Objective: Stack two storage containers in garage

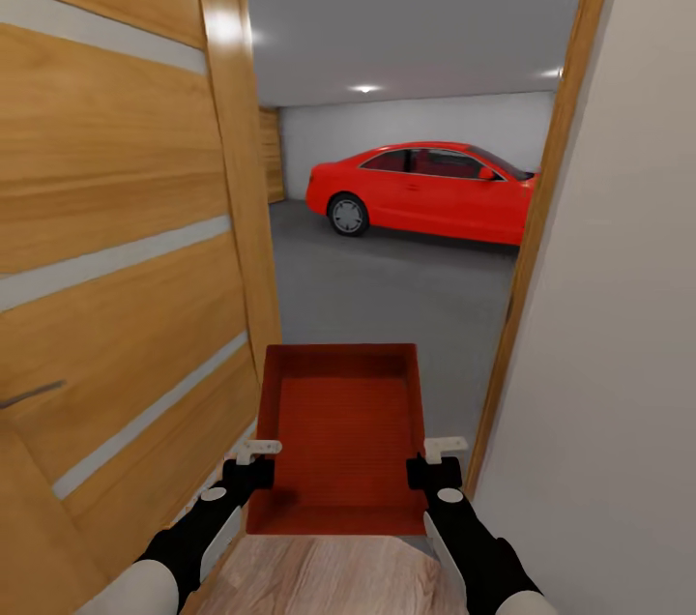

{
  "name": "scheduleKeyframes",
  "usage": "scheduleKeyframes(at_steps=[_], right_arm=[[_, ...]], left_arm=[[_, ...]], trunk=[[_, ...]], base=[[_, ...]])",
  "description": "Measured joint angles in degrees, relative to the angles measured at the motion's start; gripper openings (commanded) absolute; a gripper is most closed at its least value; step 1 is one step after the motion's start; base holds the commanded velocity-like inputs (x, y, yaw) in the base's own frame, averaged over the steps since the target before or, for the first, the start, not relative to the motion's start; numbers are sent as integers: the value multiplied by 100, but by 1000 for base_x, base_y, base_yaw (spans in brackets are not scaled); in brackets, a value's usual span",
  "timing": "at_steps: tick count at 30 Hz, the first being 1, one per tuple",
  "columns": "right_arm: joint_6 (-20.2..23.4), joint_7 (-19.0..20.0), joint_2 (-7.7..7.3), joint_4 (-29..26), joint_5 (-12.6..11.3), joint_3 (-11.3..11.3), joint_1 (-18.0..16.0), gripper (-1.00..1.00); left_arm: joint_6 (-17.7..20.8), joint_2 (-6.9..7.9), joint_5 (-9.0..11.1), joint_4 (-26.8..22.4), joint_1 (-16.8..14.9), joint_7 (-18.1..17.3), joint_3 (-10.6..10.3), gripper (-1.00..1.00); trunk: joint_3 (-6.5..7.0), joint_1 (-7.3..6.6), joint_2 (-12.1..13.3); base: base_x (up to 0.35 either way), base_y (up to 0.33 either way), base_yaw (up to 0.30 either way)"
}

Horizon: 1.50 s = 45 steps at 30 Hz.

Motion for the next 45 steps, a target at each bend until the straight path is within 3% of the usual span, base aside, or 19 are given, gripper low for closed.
scheduleKeyframes(at_steps=[17,35,45], right_arm=[[-14,0,5,11,2,-9,0,-100],[9,0,-8,-10,-8,8,1,-100],[-24,0,7,24,-1,-13,0,-100]], left_arm=[[0,3,1,0,0,1,-8,-100],[0,-1,-2,1,0,-2,5,-100],[1,2,-6,1,0,0,-7,-100]], trunk=[[24,-1,0],[63,1,0],[67,0,0]], base=[[96,155,-102],[72,88,-239],[117,221,-39]])
